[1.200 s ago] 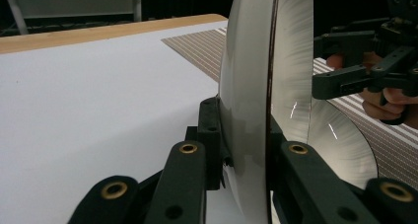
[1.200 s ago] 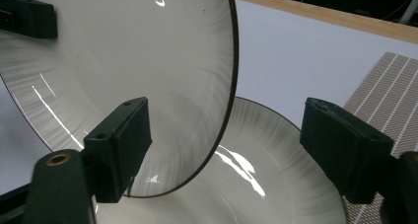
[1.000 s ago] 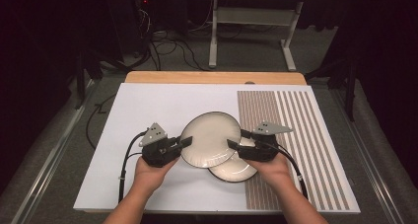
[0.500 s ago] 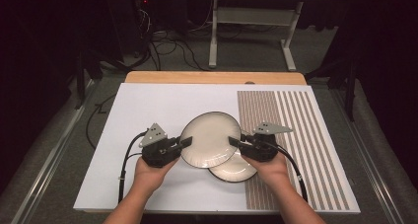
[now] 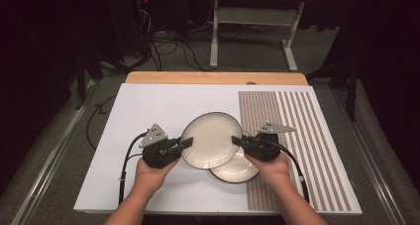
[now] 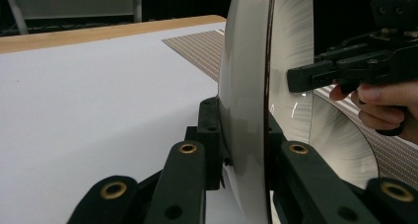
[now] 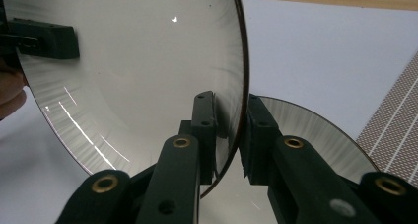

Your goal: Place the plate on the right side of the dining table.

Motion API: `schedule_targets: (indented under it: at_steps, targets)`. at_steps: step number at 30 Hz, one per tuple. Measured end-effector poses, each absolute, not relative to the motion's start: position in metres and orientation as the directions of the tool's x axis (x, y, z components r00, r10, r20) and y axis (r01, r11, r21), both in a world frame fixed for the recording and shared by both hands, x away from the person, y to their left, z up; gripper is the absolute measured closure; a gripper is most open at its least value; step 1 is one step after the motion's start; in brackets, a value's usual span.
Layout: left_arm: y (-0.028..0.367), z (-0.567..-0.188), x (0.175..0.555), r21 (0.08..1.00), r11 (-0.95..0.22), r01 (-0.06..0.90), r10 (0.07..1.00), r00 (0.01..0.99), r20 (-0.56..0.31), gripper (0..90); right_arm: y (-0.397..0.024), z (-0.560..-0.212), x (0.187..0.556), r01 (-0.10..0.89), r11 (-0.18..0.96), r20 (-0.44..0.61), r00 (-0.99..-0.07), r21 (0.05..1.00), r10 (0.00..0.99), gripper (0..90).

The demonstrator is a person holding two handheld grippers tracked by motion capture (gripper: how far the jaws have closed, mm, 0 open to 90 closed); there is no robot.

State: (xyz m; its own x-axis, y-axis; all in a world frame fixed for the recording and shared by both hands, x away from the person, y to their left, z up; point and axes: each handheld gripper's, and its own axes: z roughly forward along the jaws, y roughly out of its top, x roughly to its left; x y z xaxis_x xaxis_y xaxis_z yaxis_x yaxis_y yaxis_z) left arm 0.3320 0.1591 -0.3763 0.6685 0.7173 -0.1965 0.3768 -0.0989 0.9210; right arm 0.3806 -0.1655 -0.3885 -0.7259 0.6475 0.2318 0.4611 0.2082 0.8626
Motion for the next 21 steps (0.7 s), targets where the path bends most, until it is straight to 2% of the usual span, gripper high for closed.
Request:
schedule_targets:
  at_steps: [9, 21]
  targets:
    - [0.161, -0.376, 0.33, 0.913, -0.055, 0.404, 0.713, 0.656, -0.248, 80.6, -0.169, -0.386, 0.38, 0.48, 0.176, 0.277, -0.726, 0.859, 0.629, 85.1]
    - [0.16, -0.369, 0.326, 0.925, -0.073, 0.374, 0.718, 0.663, -0.211, 80.5, -0.172, -0.375, 0.372, 0.426, 0.178, 0.232, -0.744, 0.887, 0.627, 86.5]
